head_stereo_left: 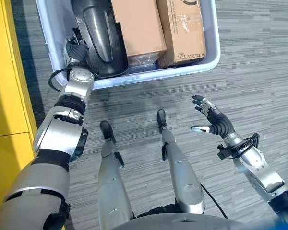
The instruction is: Move parts from the plastic box to the shelf.
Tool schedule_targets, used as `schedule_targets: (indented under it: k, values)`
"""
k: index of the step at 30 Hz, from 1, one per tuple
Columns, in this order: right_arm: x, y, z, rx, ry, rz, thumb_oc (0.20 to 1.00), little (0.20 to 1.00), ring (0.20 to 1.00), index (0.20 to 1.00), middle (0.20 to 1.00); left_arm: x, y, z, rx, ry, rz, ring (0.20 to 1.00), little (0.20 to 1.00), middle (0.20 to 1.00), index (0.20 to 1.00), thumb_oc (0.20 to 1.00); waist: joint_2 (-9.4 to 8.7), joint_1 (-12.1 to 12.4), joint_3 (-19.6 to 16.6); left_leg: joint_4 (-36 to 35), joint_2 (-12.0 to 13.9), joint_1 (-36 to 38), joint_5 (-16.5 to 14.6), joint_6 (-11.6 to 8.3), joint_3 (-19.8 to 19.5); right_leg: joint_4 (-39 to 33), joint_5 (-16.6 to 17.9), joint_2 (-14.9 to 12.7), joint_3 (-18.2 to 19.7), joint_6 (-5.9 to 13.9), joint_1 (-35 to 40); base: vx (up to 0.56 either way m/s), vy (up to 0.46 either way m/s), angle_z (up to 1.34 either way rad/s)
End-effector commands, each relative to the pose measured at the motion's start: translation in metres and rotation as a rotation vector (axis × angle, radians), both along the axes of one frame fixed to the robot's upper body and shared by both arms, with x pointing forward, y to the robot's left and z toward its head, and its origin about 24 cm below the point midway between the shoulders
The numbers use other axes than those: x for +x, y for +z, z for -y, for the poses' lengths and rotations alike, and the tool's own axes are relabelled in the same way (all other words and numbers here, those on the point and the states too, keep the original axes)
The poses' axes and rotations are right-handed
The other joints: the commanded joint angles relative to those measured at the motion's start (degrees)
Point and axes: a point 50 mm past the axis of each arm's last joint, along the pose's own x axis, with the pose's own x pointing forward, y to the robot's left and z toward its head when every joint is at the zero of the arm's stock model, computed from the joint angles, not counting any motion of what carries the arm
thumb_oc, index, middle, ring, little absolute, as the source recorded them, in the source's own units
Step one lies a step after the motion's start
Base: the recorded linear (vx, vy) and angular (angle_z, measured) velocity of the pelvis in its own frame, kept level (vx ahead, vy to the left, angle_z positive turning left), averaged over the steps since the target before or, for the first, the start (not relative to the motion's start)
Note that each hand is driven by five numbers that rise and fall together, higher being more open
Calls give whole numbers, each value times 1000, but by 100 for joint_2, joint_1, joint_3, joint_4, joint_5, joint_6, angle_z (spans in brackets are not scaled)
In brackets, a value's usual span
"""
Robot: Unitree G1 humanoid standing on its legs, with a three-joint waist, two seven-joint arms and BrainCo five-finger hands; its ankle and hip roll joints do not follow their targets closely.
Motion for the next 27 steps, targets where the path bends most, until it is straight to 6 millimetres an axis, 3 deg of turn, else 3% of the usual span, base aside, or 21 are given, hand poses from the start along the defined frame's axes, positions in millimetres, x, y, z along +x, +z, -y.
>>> schedule_targets:
  k: [1,10,15,16,20,21,23,27]
  values:
    - [-4,7,12,-12,-22,40,1000,1000,1000,1000,1000,-23,-6,-51,93,142,-4,200,200,200,200,200,-185,135,-223,322,5,40,-384,-17,-221,804,-508,-618,152,349,202,-60,11,6]
    - [-7,-6,15,-18,-54,-3,1000,1000,1000,1000,1000,-20,19,-24,125,19,163,200,200,200,200,200,53,270,-398,247,-95,453,-406,-1,-218,805,-586,-758,88,368,591,27,18,10]
    - [-6,-8,18,-24,-79,-7,1000,1000,1000,1000,1000,-23,41,-5,196,-57,267,200,200,200,200,200,166,334,-504,221,-143,679,-430,8,-209,797,-640,-831,67,373,826,35,12,10]
    - [-7,-11,20,-29,-93,-15,1000,1000,1000,1000,1000,-27,51,6,230,-104,333,200,200,200,200,200,236,360,-568,213,-164,812,-450,13,-222,807,-669,-876,39,384,946,29,5,5]
    - [-7,-13,21,-34,-97,-25,1000,1000,1000,1000,1000,-31,57,13,248,-135,372,200,200,200,200,200,278,382,-615,200,-180,916,-463,16,-218,811,-691,-897,15,388,1038,23,4,2]
    - [-8,-17,23,-33,-116,-44,1000,1000,1000,1000,1000,-37,60,25,250,-206,427,200,200,200,200,200,364,410,-698,146,-198,1130,-464,15,-213,787,-705,-936,-10,395,1209,56,9,3]
    - [-8,-18,23,-28,-124,-46,1000,1000,1000,1000,1000,-40,60,32,237,-252,452,200,200,200,200,200,398,415,-748,138,-199,1206,-468,20,-205,787,-722,-941,-13,395,1269,26,0,-1]
    - [-10,-22,24,-23,-140,-62,1000,1000,1000,1000,1000,-52,50,47,170,-375,503,200,200,200,200,200,487,451,-871,99,-216,1386,-464,32,-187,776,-734,-971,-29,397,1410,37,-10,3]
